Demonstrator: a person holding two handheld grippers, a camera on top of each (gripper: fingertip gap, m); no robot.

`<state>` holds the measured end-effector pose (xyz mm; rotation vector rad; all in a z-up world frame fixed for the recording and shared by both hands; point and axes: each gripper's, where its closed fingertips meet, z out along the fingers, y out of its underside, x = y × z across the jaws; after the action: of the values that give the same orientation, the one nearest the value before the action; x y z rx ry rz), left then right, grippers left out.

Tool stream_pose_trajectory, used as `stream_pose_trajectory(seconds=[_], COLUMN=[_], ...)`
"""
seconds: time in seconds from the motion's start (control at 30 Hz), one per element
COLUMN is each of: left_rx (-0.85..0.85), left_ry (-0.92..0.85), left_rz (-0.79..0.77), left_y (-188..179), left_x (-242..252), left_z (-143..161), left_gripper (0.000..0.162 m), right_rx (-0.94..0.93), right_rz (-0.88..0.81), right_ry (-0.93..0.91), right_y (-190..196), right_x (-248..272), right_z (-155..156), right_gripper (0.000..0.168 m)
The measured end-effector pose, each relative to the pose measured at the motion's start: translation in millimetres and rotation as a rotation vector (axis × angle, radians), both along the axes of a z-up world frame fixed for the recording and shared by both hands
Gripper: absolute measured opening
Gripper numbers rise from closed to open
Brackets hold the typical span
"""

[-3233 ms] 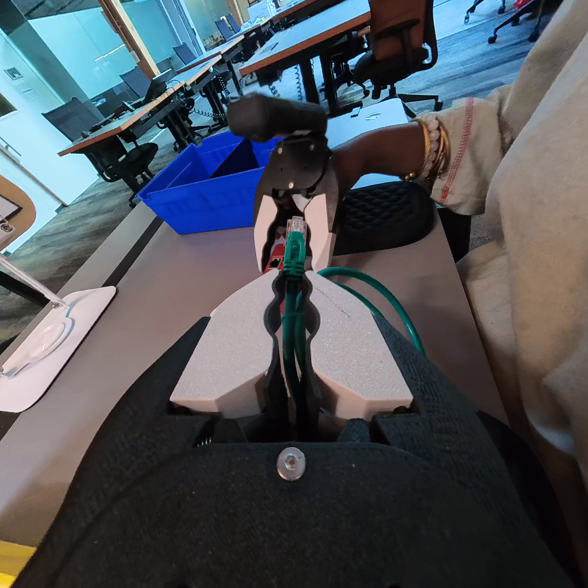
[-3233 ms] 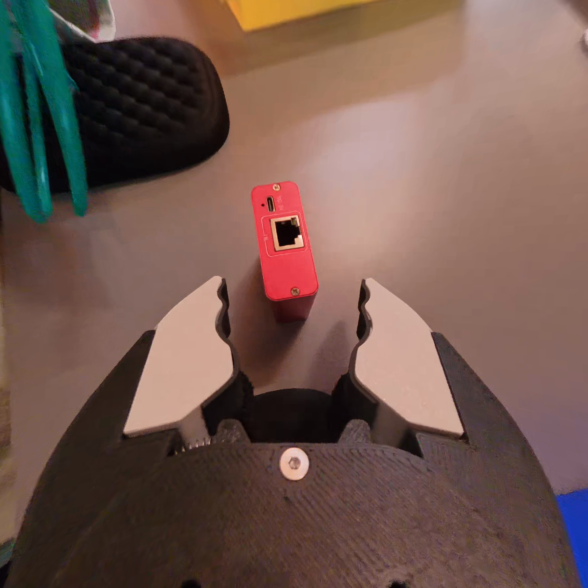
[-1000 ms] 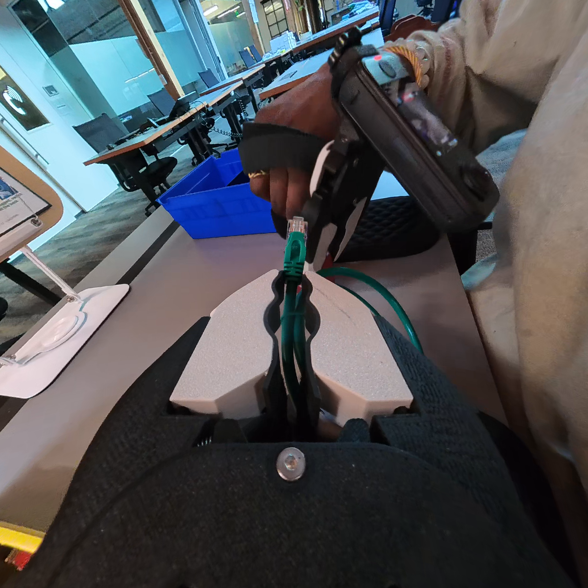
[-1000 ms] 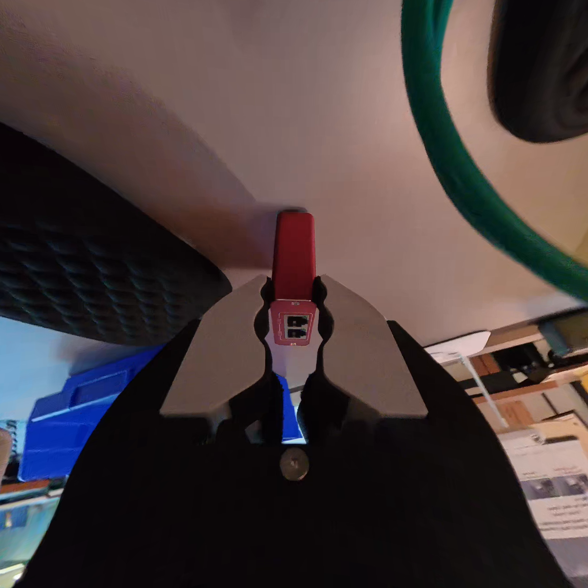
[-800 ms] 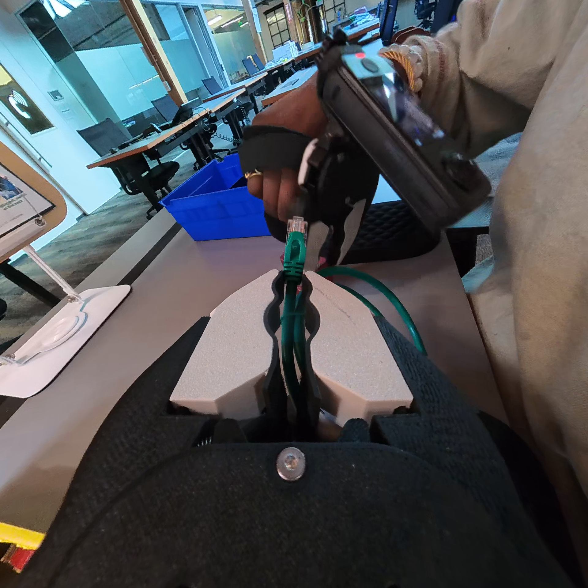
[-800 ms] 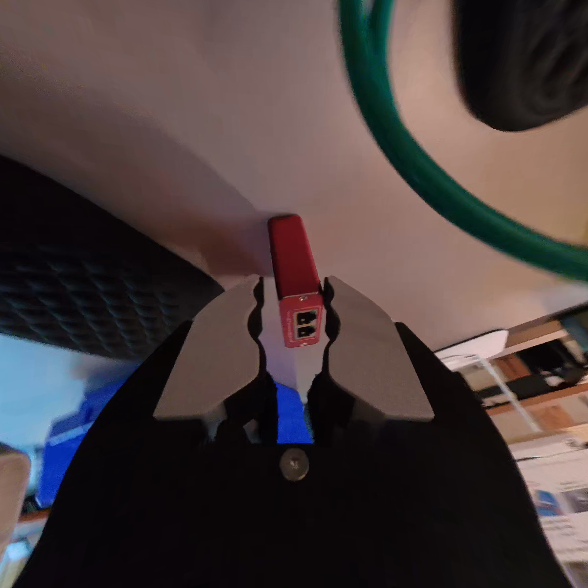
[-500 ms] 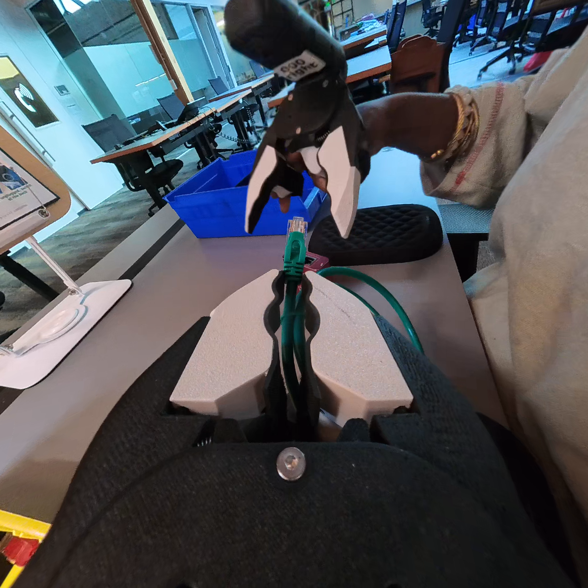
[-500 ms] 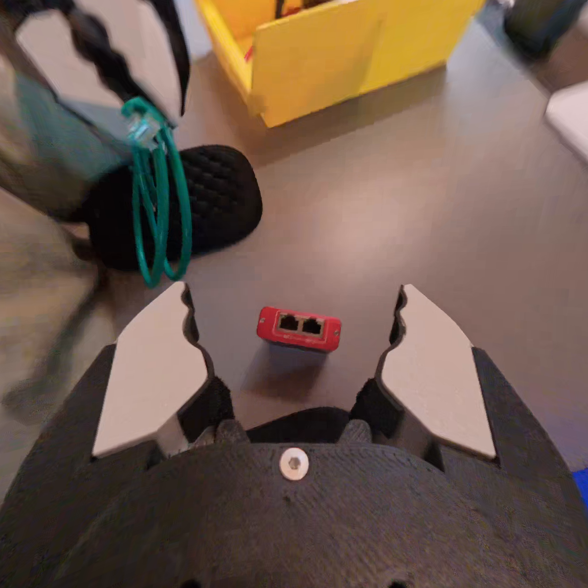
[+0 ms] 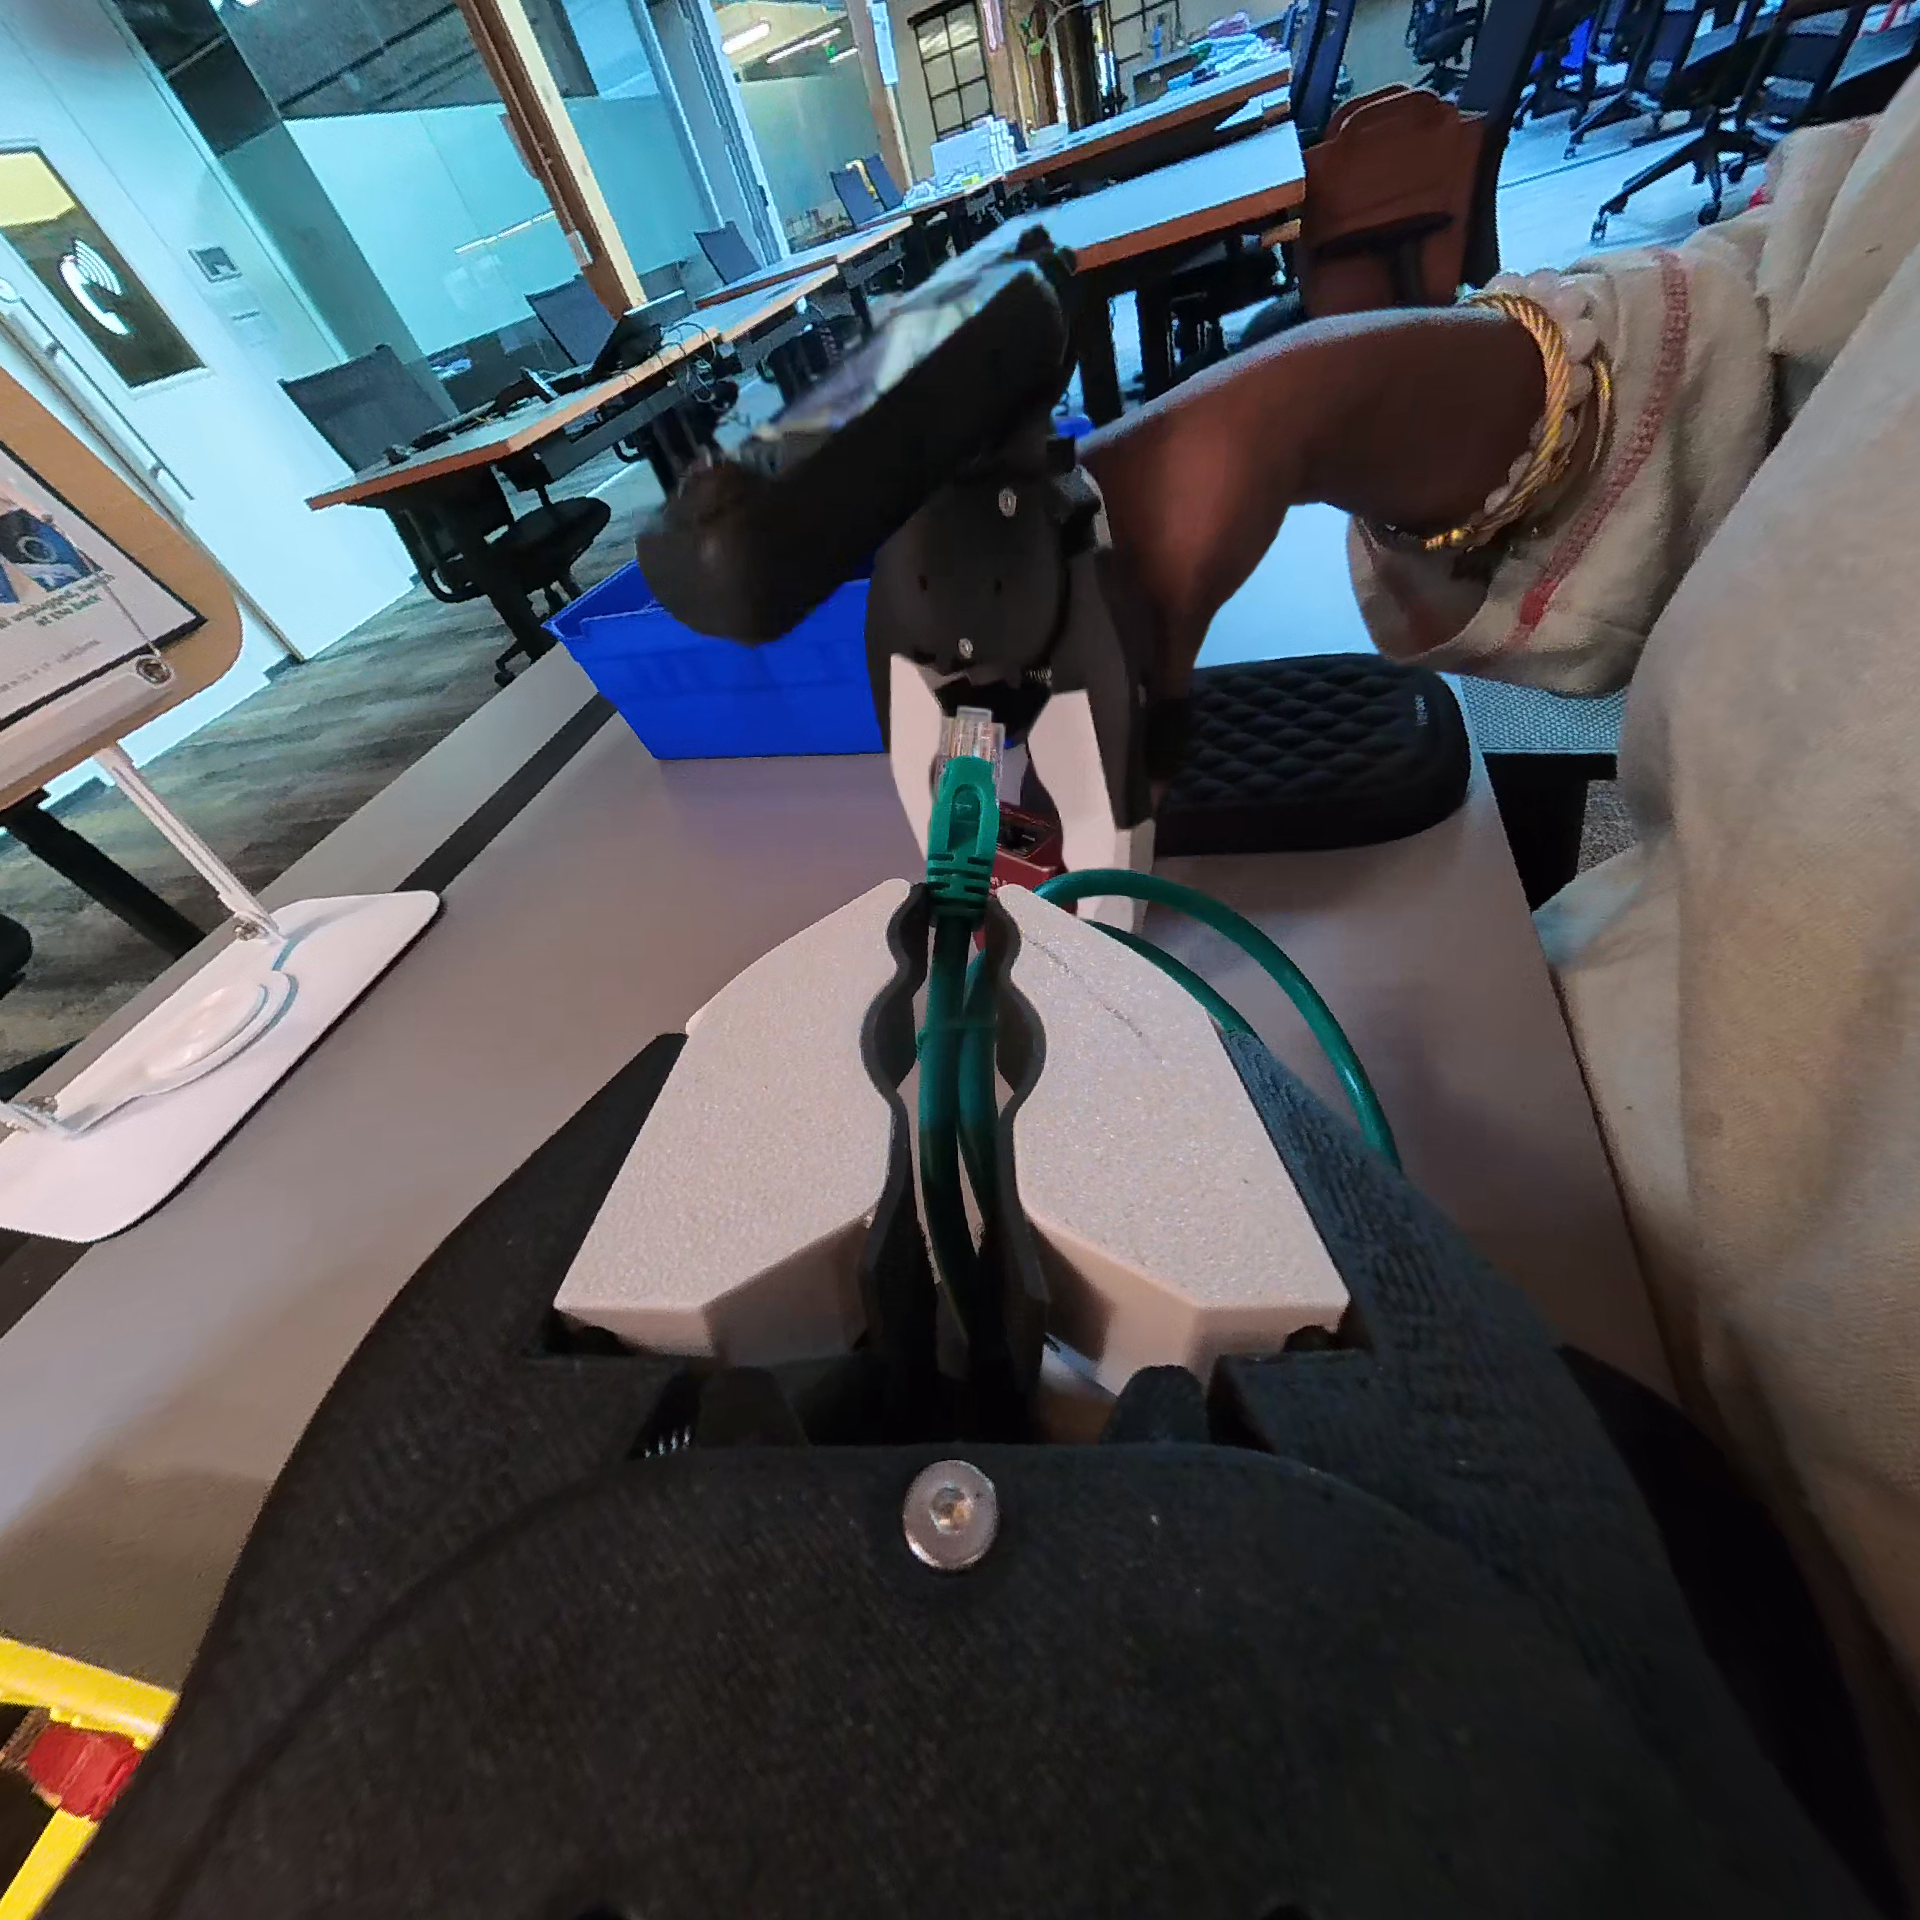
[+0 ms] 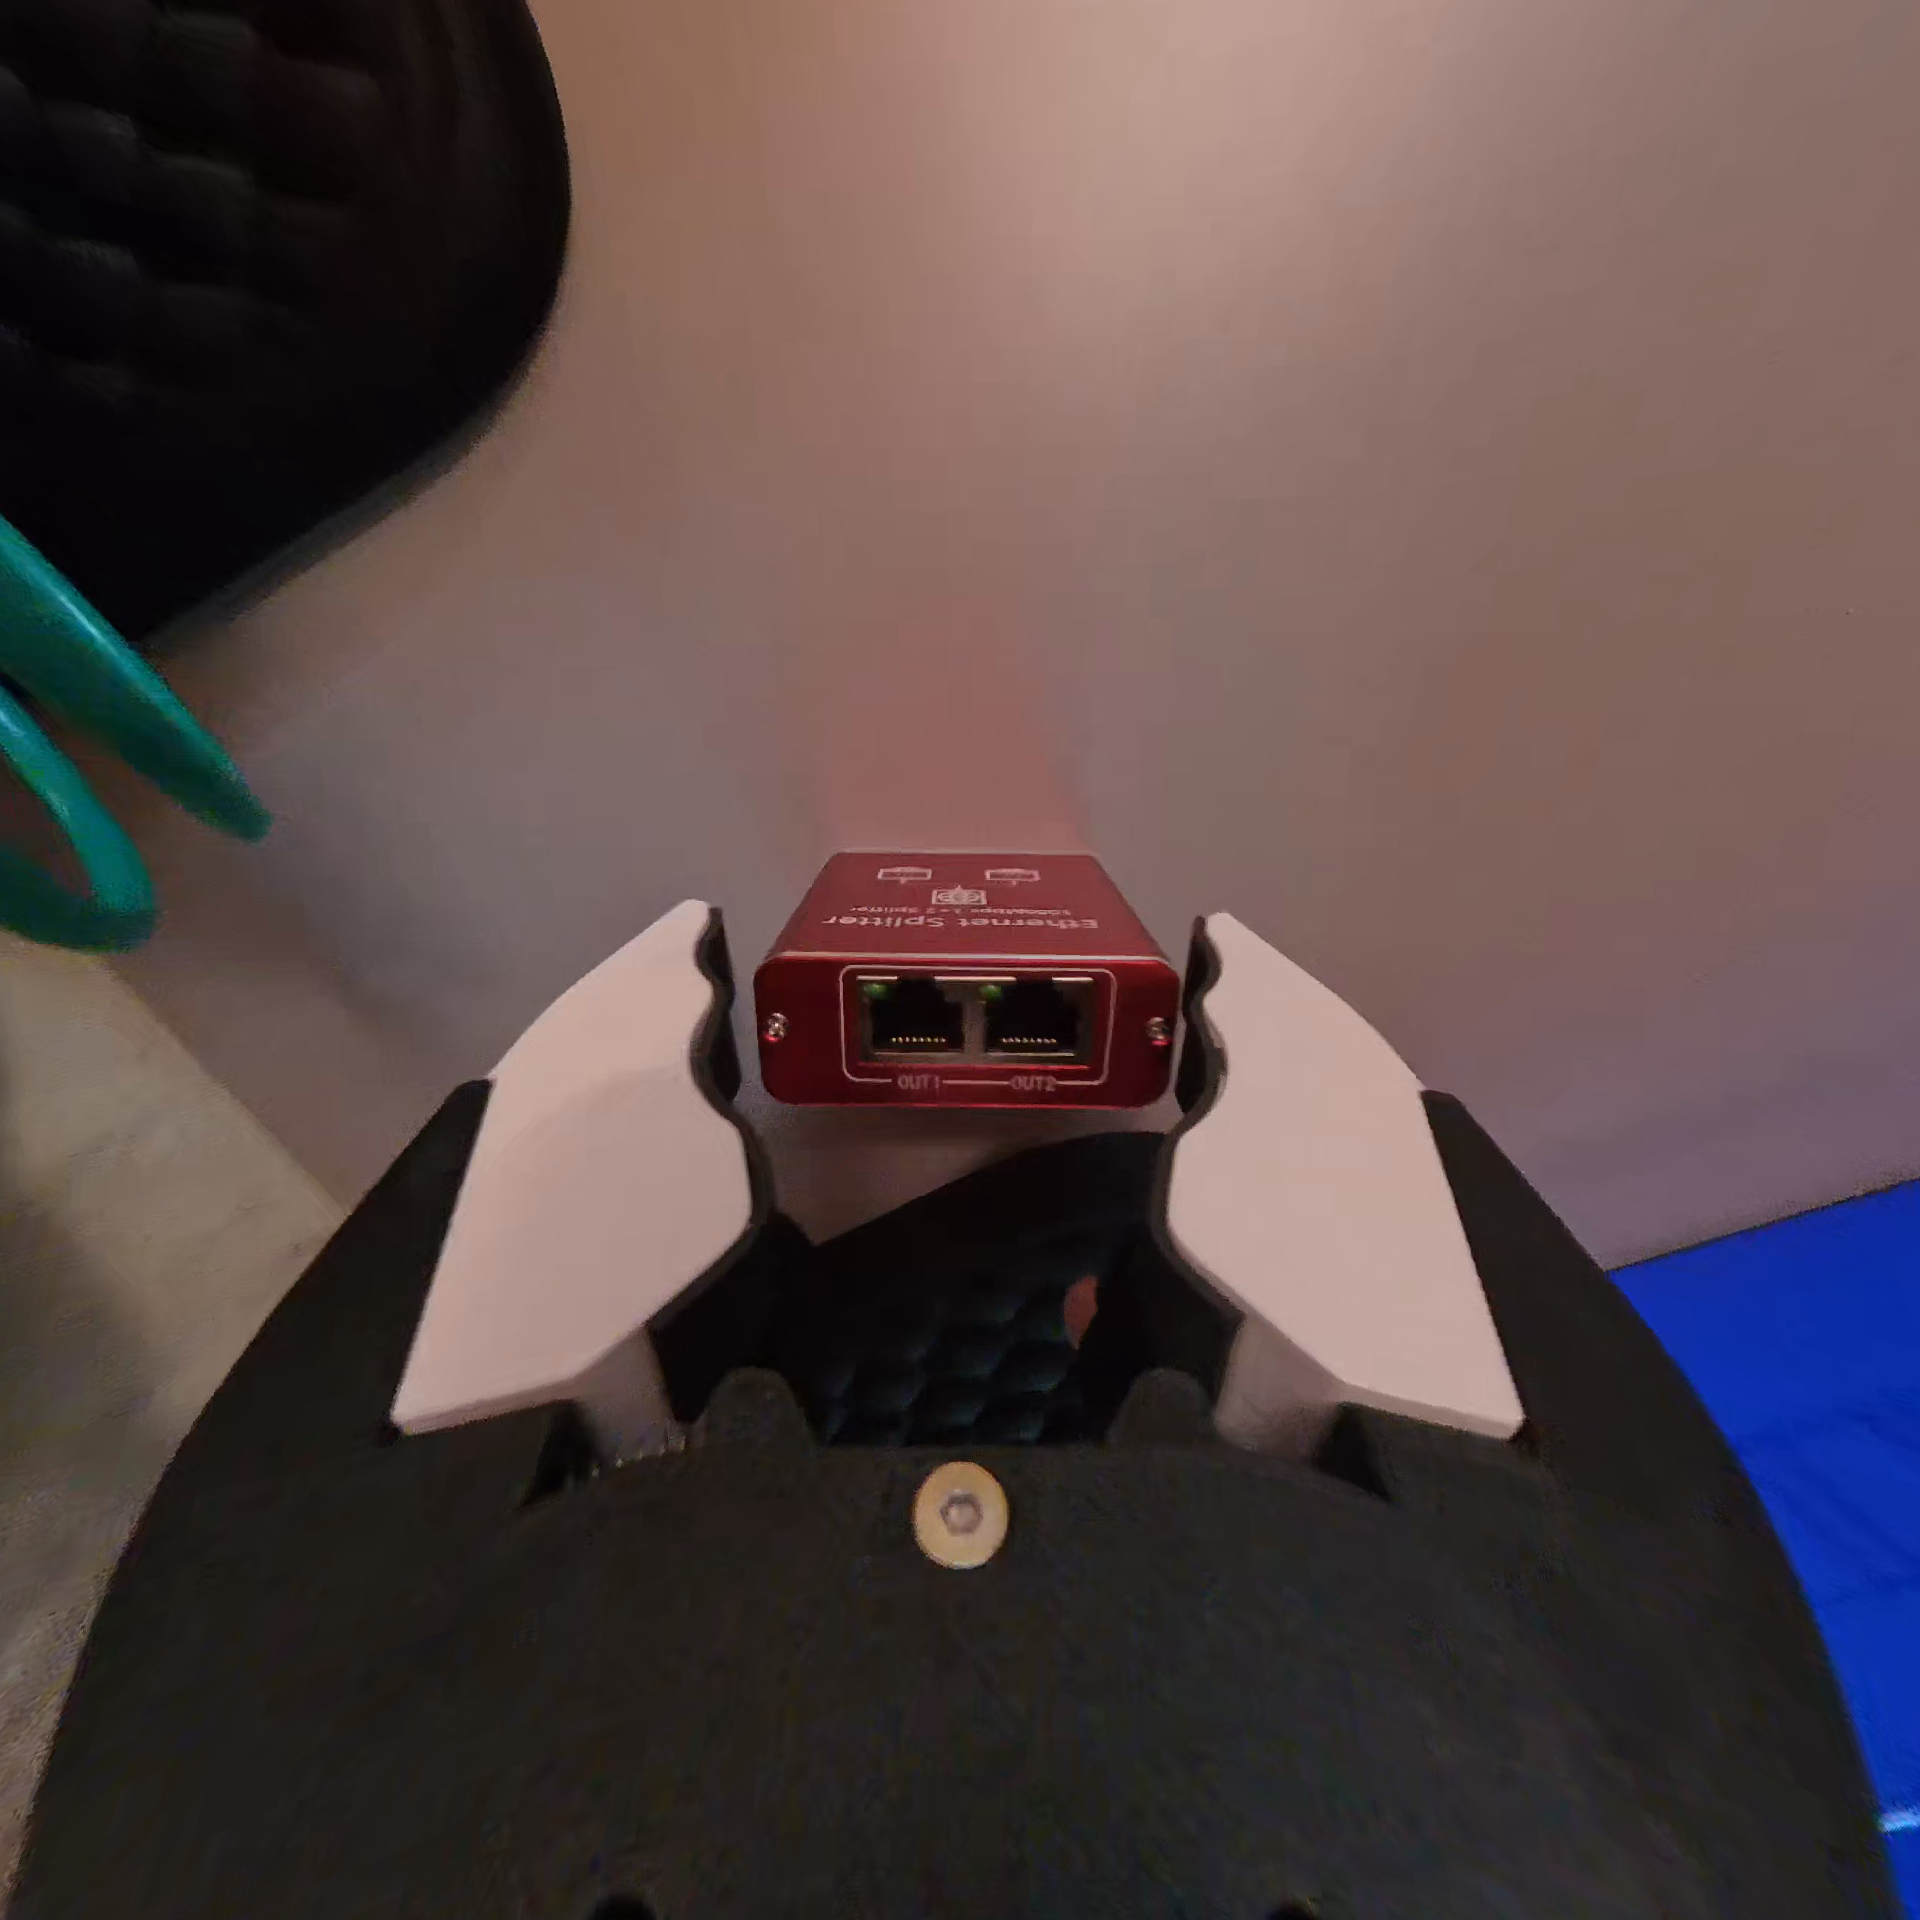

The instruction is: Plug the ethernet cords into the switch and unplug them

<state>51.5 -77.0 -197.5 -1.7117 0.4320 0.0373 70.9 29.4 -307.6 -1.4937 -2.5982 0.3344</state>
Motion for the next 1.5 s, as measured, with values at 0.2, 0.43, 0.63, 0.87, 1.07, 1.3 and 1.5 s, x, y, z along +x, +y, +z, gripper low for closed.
stream_pose_trajectory(seconds=[0.2, 0.43, 0.63, 0.87, 1.07, 1.3, 1.5], left_rx=[-0.035, -0.055, -0.141, -0.299, -0.374, -0.435, -0.499], left_ry=[0.023, -0.171, -0.381, -0.356, -0.262, -0.256, -0.222], left_rz=[0.037, -0.003, -0.219, -0.172, -0.112, -0.129, -0.111], left_y=[4, 8, 10, 20, 29, 34, 37], left_x=[-4, -6, 27, 39, 38, 43, 43], left_z=[-5, -6, 6, 7, 0, -6, -13], left_gripper=[0.010, 0.010, 0.010, 0.010, 0.010, 0.010, 0.010], right_rx=[0.003, -0.766, -1.096, -1.124, -1.055, -0.957, -0.963], right_rz=[0.061, 0.179, 0.434, 0.484, 0.501, 0.539, 0.539], right_ry=[0.078, 0.732, 1.063, 1.113, 1.107, 1.078, 1.063], right_y=[6, -21, -48, -44, -43, -39, -36], right_x=[-5, -5, 27, 36, 37, 41, 41], right_z=[-4, 101, 155, 161, 154, 144, 139], right_gripper=[0.081, 0.082, 0.081, 0.081, 0.081, 0.081, 0.081])
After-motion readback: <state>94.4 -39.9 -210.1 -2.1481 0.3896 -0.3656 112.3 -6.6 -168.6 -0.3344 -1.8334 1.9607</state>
